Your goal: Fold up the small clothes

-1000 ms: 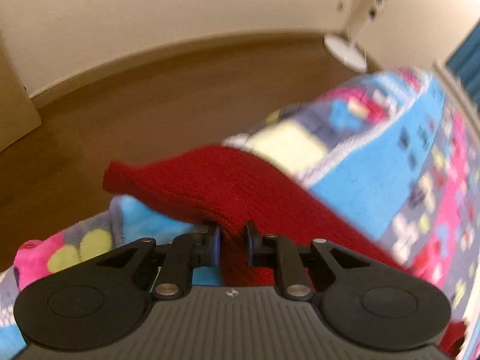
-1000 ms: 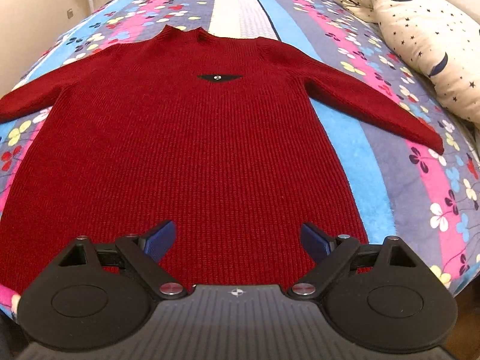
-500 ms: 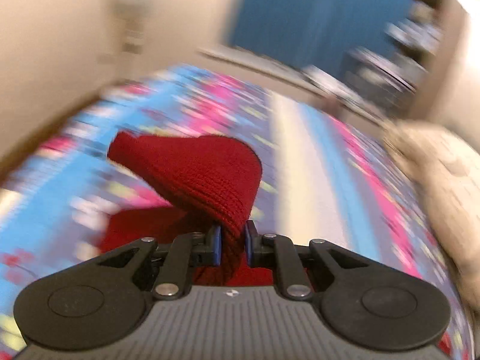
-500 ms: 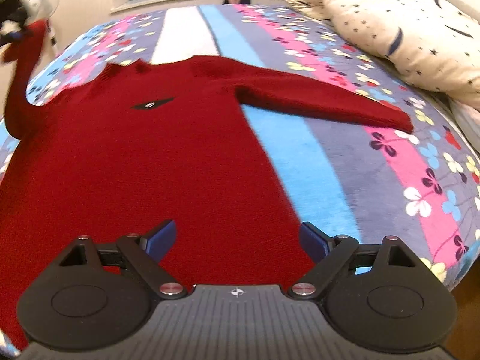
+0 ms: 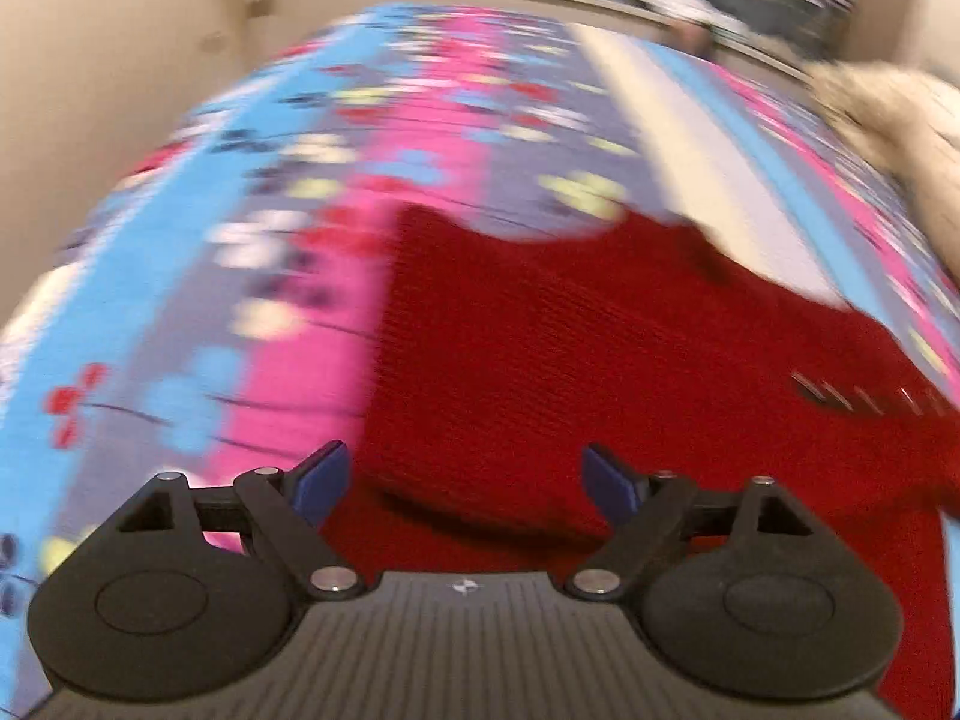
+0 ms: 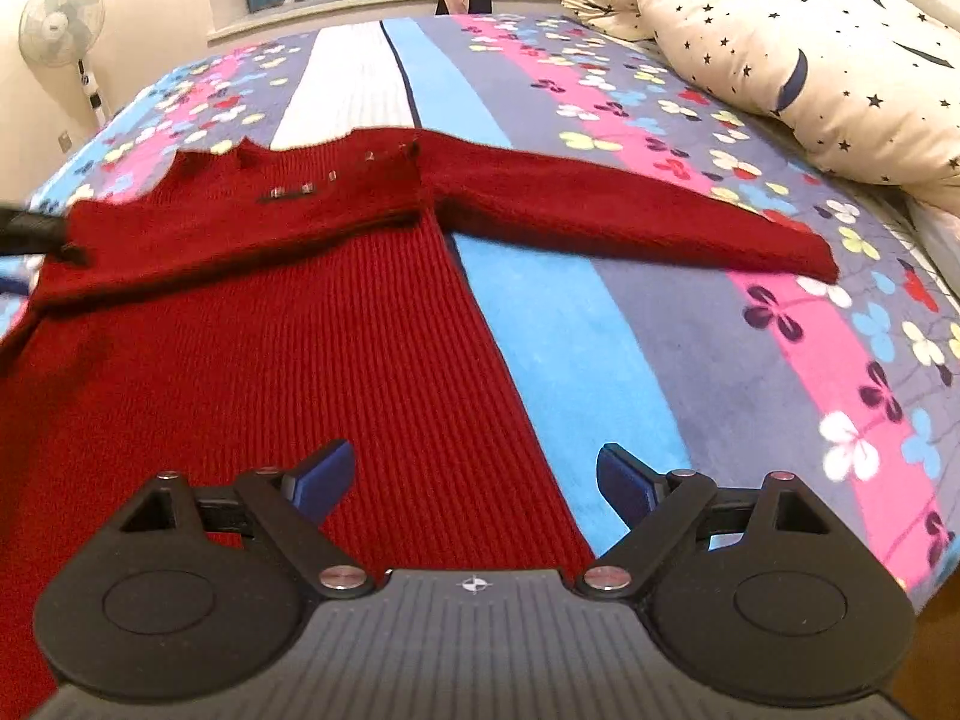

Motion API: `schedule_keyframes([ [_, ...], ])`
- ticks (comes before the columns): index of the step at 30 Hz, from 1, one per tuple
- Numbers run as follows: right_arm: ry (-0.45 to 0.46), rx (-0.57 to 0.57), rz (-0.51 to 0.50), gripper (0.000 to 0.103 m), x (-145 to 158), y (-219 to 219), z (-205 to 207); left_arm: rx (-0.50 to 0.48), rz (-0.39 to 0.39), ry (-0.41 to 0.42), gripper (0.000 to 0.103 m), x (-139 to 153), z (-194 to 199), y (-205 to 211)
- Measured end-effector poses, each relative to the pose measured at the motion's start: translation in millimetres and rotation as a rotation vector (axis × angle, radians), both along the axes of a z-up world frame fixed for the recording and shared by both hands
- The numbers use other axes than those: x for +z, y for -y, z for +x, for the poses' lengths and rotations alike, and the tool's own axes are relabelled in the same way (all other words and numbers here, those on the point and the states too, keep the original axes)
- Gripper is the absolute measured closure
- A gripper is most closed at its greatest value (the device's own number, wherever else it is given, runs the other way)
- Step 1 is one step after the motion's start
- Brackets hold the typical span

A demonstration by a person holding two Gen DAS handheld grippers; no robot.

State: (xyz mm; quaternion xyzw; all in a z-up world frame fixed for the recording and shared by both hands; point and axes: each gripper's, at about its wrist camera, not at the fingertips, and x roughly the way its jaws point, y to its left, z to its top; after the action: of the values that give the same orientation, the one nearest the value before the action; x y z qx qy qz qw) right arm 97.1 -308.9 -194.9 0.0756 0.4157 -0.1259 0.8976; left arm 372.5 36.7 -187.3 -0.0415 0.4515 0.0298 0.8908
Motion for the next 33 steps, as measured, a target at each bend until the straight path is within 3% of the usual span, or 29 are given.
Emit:
schedule_keyframes([
  [3, 0.019, -0.002, 0.016, 0.014, 6.1, -4.3, 13.2, 0.088, -0.032, -0.023, 0.015, 0.4, 39.1, -38.6],
  [7, 0.036, 0.03, -0.012, 0.014, 8.8, -13.2, 24.2, 0.053, -0.056, -0.065, 0.015, 0.7, 95.7, -50.0],
  [8, 0.037, 0.033, -0.027, 0.014, 7.9, -15.0, 26.6, 0.037, -0.059, -0.077, 0.01, 1.0, 100.5, -48.7],
  [9, 0.035, 0.03, -0.039, 0.014, 6.3, -15.7, 29.3, 0.025, -0.044, -0.099, 0.005, -3.2, 113.2, -43.2],
  [11, 0.026, 0.017, -0.036, 0.014, 3.7, -15.3, 34.4, 0.024, 0.026, -0.122, 0.009, -13.5, 128.7, -28.3],
  [13, 0.021, 0.008, -0.019, 0.014, 1.9, -12.8, 40.9, -0.001, 0.077, -0.147, 0.077, -24.1, 135.8, -18.2],
  [14, 0.023, 0.009, -0.015, 0.014, 1.5, -12.2, 44.1, -0.012, 0.059, -0.161, 0.086, -26.8, 139.1, -18.6],
  [17, 0.056, 0.013, 0.021, 0.014, 2.5, -6.5, 58.8, 0.034, 0.049, -0.108, 0.088, -24.9, 138.4, -36.1],
  [18, 0.074, 0.014, 0.056, 0.014, 3.1, -2.5, 66.5, 0.065, 0.052, -0.093, 0.103, -26.0, 135.7, -44.5],
  [20, 0.105, 0.018, 0.15, 0.019, 2.5, 5.1, 88.3, 0.145, 0.151, -0.081, 0.103, -33.9, 131.7, -62.0],
  [23, 0.122, 0.023, 0.331, 0.023, -6.3, 15.8, 138.8, 0.125, 0.077, -0.167, 0.099, -49.0, 127.5, -90.1],
  [25, 0.108, -0.013, 0.372, 0.024, -14.8, 15.1, 172.6, 0.123, 0.075, -0.127, 0.085, -41.0, 118.7, -95.4],
  [27, 0.081, -0.012, 0.405, 0.029, -25.3, 12.4, 202.0, 0.102, 0.038, -0.121, 0.047, -32.5, 110.6, -95.6],
  [30, 0.022, -0.08, 0.47, 0.033, -47.4, 10.0, 232.2, 0.03, 0.011, -0.108, 0.021, -20.6, 94.4, -82.5],
  [32, 0.001, -0.13, 0.447, 0.046, -56.6, 4.9, 245.9, -0.036, -0.012, -0.094, 0.018, -17.7, 81.5, -67.5],
  [33, 0.01, -0.131, 0.404, 0.082, -55.0, 0.7, 251.2, -0.059, -0.014, -0.097, 0.018, -18.8, 78.4, -60.4],
])
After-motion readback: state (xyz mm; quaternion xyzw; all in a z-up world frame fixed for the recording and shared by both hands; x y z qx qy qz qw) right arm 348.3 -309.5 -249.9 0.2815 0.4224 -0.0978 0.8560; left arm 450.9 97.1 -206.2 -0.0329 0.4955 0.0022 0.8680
